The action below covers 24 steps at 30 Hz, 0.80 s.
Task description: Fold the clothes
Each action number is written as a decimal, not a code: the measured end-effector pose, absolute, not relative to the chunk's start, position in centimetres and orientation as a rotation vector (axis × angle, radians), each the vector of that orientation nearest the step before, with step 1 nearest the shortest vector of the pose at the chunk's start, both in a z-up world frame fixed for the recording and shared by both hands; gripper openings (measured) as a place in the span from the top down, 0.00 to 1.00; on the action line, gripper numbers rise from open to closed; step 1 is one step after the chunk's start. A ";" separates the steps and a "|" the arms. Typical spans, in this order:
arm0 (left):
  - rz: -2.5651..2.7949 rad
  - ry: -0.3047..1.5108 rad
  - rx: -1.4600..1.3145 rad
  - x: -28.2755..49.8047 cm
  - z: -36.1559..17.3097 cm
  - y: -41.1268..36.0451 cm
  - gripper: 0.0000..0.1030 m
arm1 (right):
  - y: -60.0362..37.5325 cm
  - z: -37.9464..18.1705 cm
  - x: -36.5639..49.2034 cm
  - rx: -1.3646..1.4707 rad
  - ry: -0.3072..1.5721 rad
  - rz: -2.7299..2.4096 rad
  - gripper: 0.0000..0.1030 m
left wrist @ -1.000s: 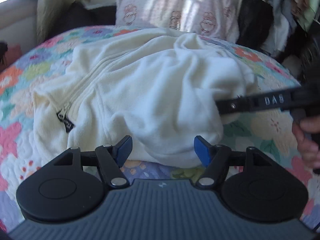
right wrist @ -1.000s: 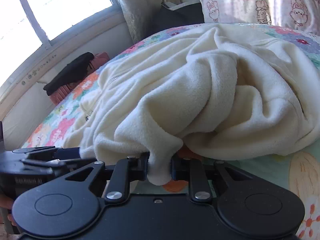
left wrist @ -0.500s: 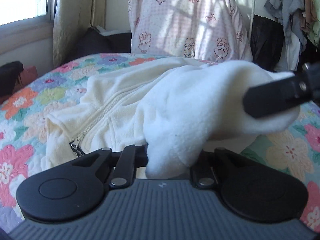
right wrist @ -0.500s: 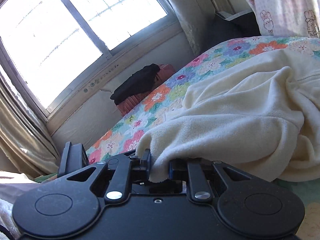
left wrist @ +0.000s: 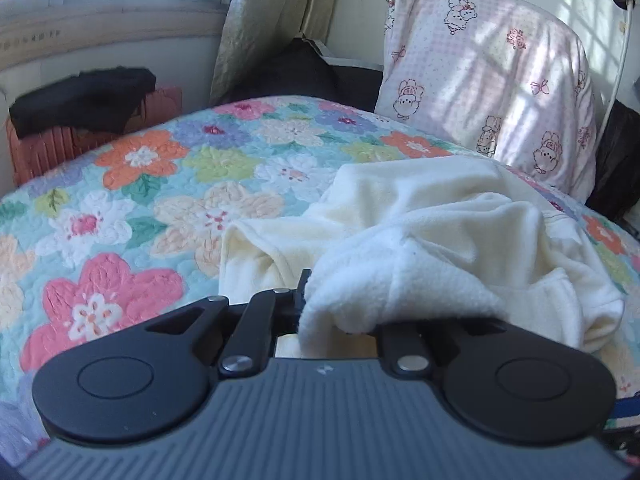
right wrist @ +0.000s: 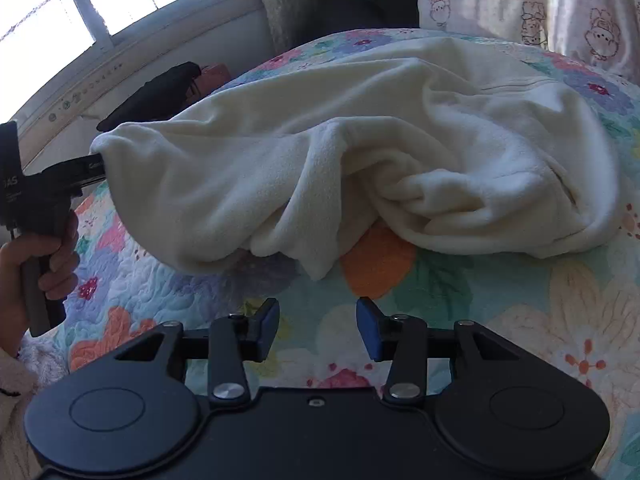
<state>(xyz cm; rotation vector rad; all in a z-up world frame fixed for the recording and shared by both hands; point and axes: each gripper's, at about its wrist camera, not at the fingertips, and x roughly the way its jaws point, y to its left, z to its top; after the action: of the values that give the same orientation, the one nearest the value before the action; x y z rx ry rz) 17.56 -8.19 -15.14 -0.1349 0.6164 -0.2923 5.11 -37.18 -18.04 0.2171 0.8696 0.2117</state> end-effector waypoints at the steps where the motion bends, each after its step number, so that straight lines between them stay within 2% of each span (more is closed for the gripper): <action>1: -0.293 0.626 -0.168 17.7 -15.3 -7.6 0.88 | -36.2 -18.3 5.1 0.179 0.873 0.216 0.46; 3: -0.282 0.606 -0.185 17.7 -15.1 -6.9 0.88 | -34.5 -18.8 5.6 0.062 0.853 0.162 0.30; 5: -0.270 0.564 -0.176 17.3 -14.6 -6.7 0.88 | -33.2 -19.7 6.6 -0.077 0.832 0.110 0.23; 8: -0.286 0.526 -0.219 16.8 -14.2 -6.1 0.88 | -32.5 -21.2 8.4 -0.165 0.830 0.118 0.22; 13: -0.294 0.451 -0.251 16.2 -13.1 -5.2 0.88 | -32.3 -21.5 11.3 -0.124 0.789 0.161 0.23; 14: -0.299 0.457 -0.264 16.3 -13.0 -5.0 0.88 | -32.4 -21.1 11.6 -0.097 0.774 0.195 0.24; 16: -0.349 0.553 -0.283 17.4 -13.7 -4.9 0.82 | -32.7 -20.2 12.2 -0.042 0.748 0.260 0.55; 17: -0.398 0.641 -0.280 18.3 -14.4 -5.0 0.76 | -32.8 -20.0 12.7 -0.006 0.777 0.283 0.80; 18: -0.423 0.730 -0.271 19.0 -15.3 -5.2 0.63 | -33.1 -19.7 12.9 0.033 0.795 0.294 0.81; 20: -0.397 0.788 -0.232 19.0 -16.4 -5.3 0.60 | -33.9 -18.8 12.5 0.099 0.783 0.311 0.81; 23: -0.404 0.760 -0.134 18.1 -16.0 -5.9 0.56 | -36.2 -16.8 11.6 0.274 0.750 0.312 0.81; 24: -0.423 0.762 -0.123 17.9 -15.6 -6.0 0.45 | -37.0 -16.0 11.2 0.331 0.733 0.322 0.81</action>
<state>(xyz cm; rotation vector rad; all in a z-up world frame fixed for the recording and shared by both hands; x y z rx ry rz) 17.89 -6.02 -15.60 -0.1229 0.7617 -0.4229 11.18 -36.96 -16.04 0.3315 0.7333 0.3217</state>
